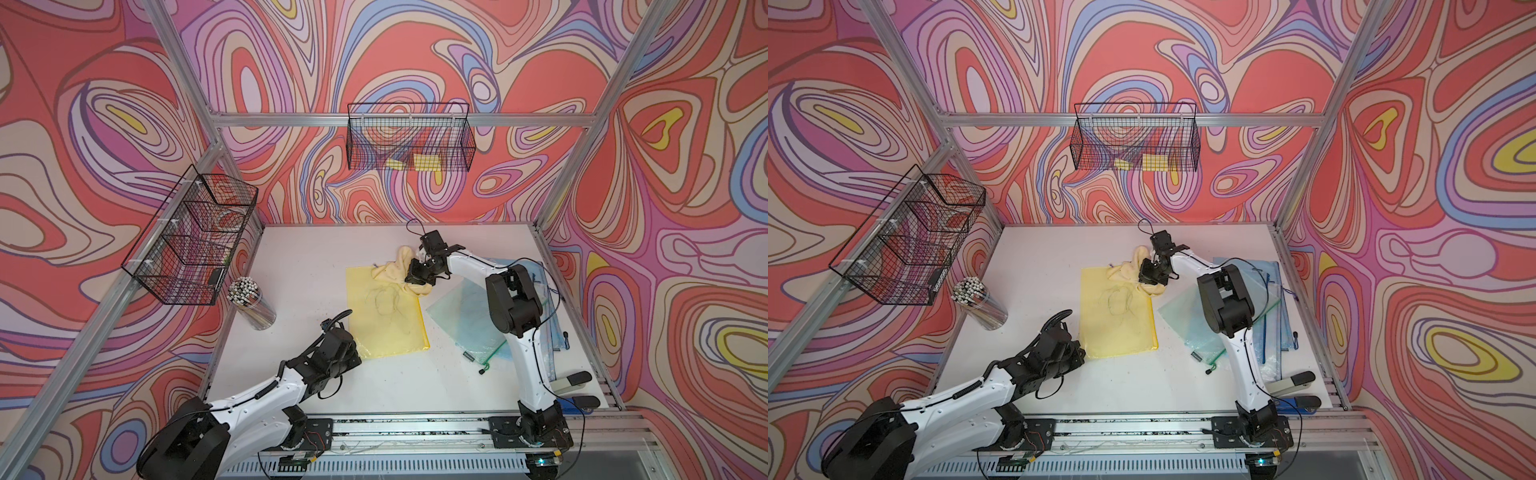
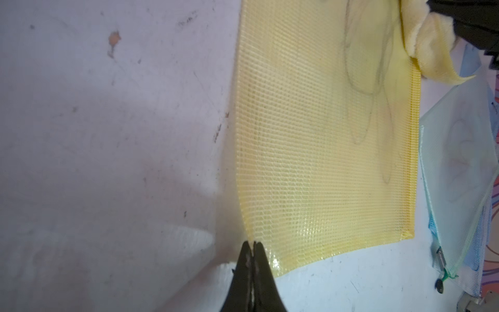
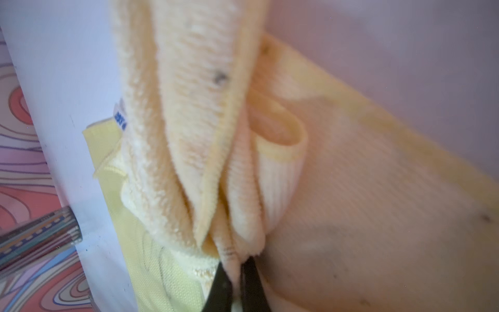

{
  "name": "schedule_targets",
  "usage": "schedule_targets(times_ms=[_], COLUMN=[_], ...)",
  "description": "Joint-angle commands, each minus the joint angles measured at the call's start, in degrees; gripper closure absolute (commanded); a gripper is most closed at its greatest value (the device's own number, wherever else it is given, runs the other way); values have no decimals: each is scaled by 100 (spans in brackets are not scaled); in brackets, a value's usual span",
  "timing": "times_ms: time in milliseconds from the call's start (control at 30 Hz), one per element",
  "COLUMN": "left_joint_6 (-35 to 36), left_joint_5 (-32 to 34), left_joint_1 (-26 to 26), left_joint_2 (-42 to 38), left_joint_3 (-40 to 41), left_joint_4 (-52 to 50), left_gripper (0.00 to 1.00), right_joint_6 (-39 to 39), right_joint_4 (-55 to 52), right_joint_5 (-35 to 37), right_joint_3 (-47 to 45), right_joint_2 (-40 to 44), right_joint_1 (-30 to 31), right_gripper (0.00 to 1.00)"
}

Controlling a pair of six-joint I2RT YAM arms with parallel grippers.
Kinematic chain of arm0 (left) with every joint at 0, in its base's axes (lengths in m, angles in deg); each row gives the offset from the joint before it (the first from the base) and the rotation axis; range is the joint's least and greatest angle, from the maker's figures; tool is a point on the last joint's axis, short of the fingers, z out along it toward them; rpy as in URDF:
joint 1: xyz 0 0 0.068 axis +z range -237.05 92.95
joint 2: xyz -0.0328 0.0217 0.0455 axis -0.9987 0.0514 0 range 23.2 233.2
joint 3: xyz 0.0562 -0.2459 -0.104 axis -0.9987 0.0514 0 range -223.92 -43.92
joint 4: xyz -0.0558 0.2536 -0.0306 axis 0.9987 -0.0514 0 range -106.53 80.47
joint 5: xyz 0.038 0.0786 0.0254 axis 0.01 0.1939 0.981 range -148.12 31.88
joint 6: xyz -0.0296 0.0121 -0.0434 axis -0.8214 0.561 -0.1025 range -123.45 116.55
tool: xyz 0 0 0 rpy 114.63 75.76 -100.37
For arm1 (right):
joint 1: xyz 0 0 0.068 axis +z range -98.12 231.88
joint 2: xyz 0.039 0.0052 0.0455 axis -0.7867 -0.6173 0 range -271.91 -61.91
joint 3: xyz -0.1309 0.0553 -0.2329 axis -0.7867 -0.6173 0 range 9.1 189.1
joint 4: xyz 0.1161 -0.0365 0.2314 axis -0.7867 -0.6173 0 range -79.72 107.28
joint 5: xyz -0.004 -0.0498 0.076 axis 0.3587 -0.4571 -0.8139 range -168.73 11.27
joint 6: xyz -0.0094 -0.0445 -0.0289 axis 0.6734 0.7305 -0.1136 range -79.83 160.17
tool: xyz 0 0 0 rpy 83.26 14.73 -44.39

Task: Wipe the document bag
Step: Wipe the dirt from the document bag.

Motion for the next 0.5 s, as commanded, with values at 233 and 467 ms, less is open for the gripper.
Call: schedule_targets(times_ms=[233,467], left_joint_6=[65,44], left_joint_5=[-66,38], left_joint_1=[-3,-5], left_joint_2=[110,-292], left_joint_3=[-116,-45], left_joint_4=[-226,-557], left_gripper=[100,100], right_joint_6=[-233,-263], right_joint_4=[-521,-174], right_joint_5=[-198,-263], right_joint_3=[1985,1255], right_joint_2=[-1516,-1333], right_joint_1=[1531,602], right_gripper=[100,100])
